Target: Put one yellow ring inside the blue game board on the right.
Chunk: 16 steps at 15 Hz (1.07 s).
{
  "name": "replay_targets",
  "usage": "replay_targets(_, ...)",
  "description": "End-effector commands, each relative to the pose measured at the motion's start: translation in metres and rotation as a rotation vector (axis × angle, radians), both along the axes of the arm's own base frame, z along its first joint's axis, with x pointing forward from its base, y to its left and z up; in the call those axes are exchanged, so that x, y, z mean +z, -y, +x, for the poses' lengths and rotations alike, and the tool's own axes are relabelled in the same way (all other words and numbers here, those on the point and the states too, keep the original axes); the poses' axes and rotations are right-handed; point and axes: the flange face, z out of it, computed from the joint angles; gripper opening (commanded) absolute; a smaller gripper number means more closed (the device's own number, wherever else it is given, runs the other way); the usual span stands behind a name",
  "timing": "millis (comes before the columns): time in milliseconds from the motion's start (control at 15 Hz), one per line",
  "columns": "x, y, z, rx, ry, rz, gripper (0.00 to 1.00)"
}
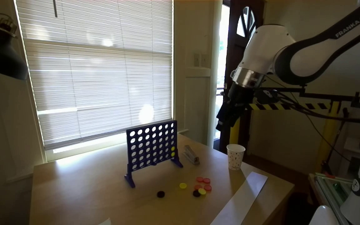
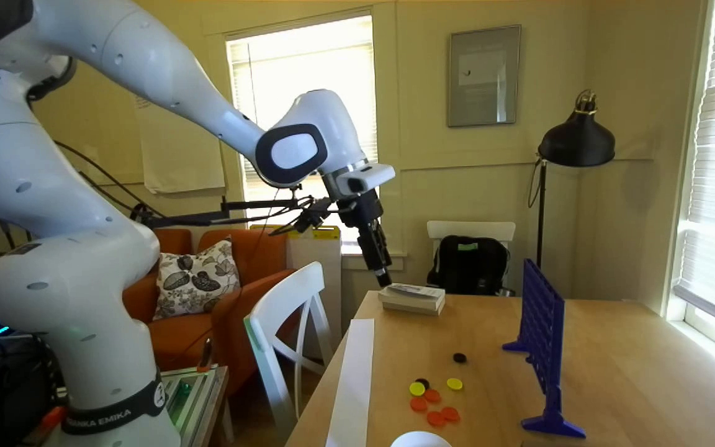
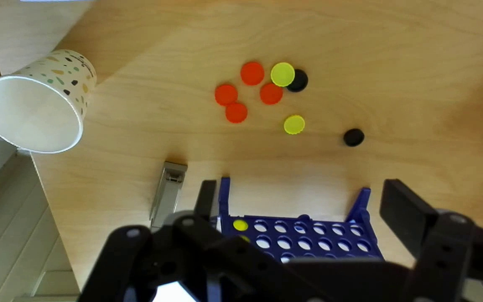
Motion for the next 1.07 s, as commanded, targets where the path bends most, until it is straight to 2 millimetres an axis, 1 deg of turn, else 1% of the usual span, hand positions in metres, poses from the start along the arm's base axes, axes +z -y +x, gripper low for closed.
replay_targets(0,-0.010,0.009,0.029,0.066,-0.079,0.005,1.00)
replay_targets(67,-0.011,0.012,0.032,0.071,-0.095,0.005,1.00)
replay_targets(133,-0.008,0.011,0.016,0.040,-0.055,0.002,1.00)
replay_targets(333,-0.013,0.013,0.027,0.053,-0.078,0.006,1.00)
replay_targets(600,-0.013,0.012,0.028,0.056,-0.081,0.007,1.00)
replay_targets(733,-0.018,0.007,0.036,0.108,-0.071,0.059,1.00)
replay_targets(867,-0.021,0.002,0.043,0.176,-0.047,0.052,1.00)
replay_targets(1000,-0.026,-0.005,0.052,0.206,-0.042,0.070,1.00)
